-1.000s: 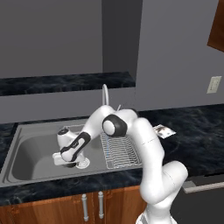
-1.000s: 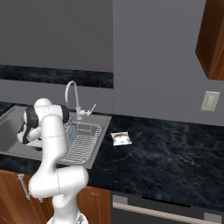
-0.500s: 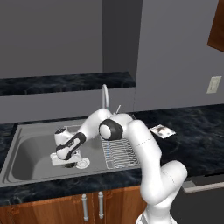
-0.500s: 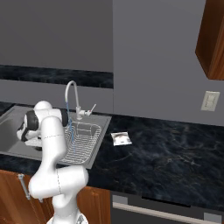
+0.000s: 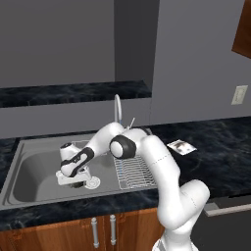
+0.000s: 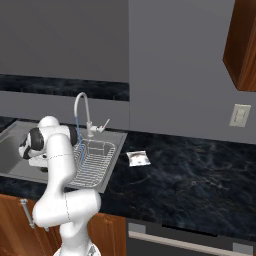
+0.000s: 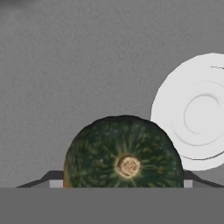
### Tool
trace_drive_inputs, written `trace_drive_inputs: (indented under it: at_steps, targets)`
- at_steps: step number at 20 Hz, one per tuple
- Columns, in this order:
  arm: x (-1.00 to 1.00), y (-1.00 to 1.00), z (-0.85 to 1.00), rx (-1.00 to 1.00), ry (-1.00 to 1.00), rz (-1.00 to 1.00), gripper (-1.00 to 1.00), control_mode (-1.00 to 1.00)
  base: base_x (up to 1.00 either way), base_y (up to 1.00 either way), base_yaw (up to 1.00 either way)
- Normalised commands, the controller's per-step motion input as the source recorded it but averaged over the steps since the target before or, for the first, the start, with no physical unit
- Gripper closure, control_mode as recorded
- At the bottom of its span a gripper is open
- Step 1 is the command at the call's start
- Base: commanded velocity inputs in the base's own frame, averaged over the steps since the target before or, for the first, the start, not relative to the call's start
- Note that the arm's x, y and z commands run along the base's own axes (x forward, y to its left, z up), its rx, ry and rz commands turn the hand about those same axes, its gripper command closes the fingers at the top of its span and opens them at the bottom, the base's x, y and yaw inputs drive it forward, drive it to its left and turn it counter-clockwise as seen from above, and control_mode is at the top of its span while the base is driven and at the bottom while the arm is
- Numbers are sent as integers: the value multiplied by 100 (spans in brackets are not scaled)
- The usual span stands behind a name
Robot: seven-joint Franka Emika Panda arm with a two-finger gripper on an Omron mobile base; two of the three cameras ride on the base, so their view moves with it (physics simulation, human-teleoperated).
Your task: Turn on the sink faucet. Then move the squash from the counter to the sink. Turn off the sink. Move the vegetable from the sink to the pot next to the stove. Finally move the pot to the front left burner.
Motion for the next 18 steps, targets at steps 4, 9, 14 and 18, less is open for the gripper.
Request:
trace_drive_inputs:
  at_steps: [4,9,14,18]
  targets:
    - [-3,-4,-3,0,-1,0,-100,-100,0,0,0]
    - [-8,-4,9,0,-3,0,-100,-100,0,0,0]
    - [-9,-5,18,0,0,-2,-100,-100,0,0,0]
    - [-10,-11,31,0,0,-4,-100,-100,0,0,0]
